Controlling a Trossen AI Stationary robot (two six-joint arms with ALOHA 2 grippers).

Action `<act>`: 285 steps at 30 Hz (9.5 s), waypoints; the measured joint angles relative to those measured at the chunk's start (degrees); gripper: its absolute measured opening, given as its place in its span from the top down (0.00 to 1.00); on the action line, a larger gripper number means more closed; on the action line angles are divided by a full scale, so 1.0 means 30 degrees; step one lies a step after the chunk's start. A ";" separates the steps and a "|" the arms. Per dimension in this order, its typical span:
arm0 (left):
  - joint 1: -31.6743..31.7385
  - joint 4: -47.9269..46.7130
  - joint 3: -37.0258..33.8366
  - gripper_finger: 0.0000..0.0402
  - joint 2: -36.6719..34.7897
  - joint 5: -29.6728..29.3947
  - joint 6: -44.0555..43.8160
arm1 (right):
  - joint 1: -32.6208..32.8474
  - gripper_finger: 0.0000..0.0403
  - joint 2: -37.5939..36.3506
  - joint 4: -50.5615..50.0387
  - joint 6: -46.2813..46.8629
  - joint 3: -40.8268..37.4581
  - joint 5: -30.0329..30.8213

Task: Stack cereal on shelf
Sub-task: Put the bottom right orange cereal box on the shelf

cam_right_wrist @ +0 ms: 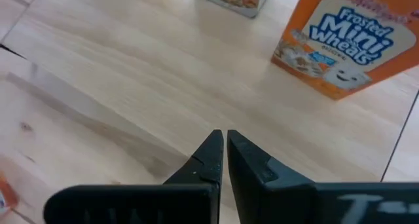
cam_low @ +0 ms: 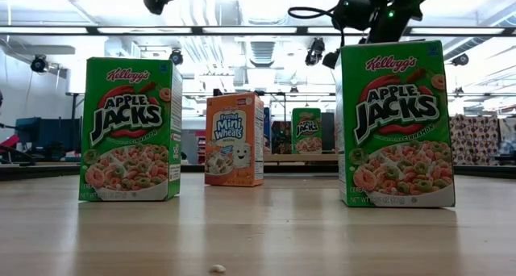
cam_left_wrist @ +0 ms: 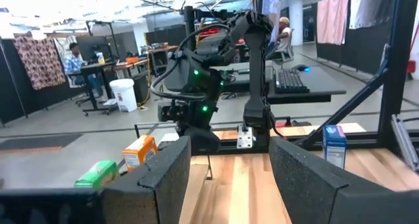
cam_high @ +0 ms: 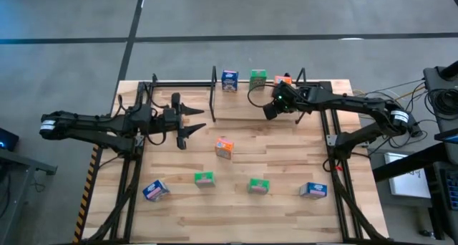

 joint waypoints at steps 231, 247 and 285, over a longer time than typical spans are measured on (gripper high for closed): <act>-0.0004 -0.0152 0.0270 0.52 0.0656 -0.0015 0.1626 | -0.8932 0.25 0.7905 -1.0830 -2.7401 1.2990 -0.4966; -0.0004 -0.0155 0.0270 0.52 0.0648 -0.0007 0.1481 | -0.8932 0.48 0.8000 -1.0870 -2.7019 1.2982 -0.5013; 0.0004 -0.0135 0.0270 0.52 0.0648 -0.0007 0.1481 | -0.8932 0.63 0.8000 -1.0716 -2.6513 1.2982 -0.5020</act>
